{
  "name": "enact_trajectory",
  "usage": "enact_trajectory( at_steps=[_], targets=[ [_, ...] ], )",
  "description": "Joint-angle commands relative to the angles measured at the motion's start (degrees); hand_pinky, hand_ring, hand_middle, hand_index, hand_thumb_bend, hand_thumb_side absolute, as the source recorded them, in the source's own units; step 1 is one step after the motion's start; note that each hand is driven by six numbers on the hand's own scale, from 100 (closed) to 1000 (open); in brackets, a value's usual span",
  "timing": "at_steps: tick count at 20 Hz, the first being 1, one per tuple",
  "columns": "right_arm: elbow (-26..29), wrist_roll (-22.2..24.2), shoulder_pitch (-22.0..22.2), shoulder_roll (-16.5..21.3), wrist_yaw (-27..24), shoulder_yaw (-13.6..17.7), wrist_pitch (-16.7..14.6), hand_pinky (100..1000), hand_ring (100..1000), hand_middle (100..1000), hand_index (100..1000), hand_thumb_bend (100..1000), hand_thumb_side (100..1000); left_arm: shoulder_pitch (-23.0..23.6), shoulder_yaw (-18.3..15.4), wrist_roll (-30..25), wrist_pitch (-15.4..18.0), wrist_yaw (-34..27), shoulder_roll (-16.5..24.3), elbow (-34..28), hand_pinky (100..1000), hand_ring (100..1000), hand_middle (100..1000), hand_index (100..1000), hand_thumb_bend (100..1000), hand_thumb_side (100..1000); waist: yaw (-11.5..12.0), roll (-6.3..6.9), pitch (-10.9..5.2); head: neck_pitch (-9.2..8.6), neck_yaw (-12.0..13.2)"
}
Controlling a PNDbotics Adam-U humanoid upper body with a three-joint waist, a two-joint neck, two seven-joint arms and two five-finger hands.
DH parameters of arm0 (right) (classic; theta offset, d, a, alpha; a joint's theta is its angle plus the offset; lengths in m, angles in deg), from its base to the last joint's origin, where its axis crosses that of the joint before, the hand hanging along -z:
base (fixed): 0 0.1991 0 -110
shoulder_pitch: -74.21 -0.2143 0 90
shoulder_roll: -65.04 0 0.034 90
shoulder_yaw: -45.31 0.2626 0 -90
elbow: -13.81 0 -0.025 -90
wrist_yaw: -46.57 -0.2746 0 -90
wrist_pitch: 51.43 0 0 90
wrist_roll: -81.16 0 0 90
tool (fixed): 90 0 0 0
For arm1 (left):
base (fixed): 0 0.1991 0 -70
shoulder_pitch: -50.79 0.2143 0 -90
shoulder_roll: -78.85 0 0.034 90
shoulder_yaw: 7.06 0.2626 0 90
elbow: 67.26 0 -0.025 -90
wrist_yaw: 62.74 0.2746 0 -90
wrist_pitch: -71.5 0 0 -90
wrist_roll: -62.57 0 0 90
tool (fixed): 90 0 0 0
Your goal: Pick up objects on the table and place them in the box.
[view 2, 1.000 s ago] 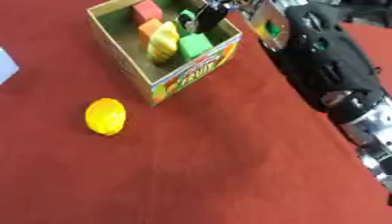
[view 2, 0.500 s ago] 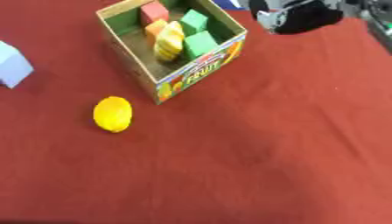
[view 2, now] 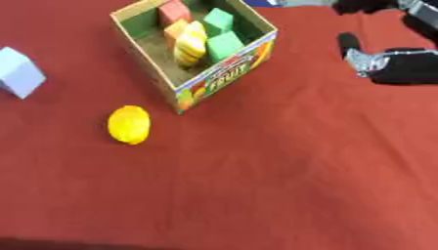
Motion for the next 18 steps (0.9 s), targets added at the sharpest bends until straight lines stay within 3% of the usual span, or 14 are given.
enact_trajectory(
  at_steps=[1, 6, 11, 14, 18],
  targets=[
    [0.8, -3.7, 2.2, -2.4, -1.5, 2.2, -0.9, 831, 805, 737, 822, 100, 436, -2.7, 1.4, -8.3, -1.4, 2.7, 7.2, 2.5, 773, 614, 604, 812, 209, 292, -0.3, 0.42, -1.33, 0.18, 1.0],
    [0.8, -6.8, 5.8, -9.9, -8.9, 3.3, -6.1, 826, 804, 741, 819, 100, 520, -7.3, 4.4, -23.9, 0.7, 8.7, 12.1, 8.6, 812, 722, 689, 853, 392, 241, -1.1, 0.98, -1.19, 0.06, 2.1],
    [0.8, -7.0, 7.0, -14.0, -12.2, 4.8, -8.8, 820, 795, 732, 812, 100, 556, -12.9, 7.6, -39.7, 4.1, 12.9, 13.4, 15.7, 854, 798, 746, 860, 560, 153, -1.6, 1.69, -1.07, 0.04, 2.4],
    [0.8, -7.2, 7.4, -15.0, -12.5, 5.6, -9.2, 817, 790, 727, 807, 100, 583, -16.4, 10.3, -45.4, 6.1, 15.4, 12.9, 19.8, 855, 810, 752, 855, 651, 118, -1.7, 2.27, -0.91, -0.04, 2.6],
    [0.8, -7.9, 7.7, -15.2, -12.4, 6.4, -9.8, 816, 787, 723, 805, 100, 558, -19.9, 14.6, -49.4, 9.1, 18.1, 11.9, 24.7, 855, 820, 763, 857, 683, 151, -1.7, 3.12, -0.67, -0.1, 2.4]
  ],
)
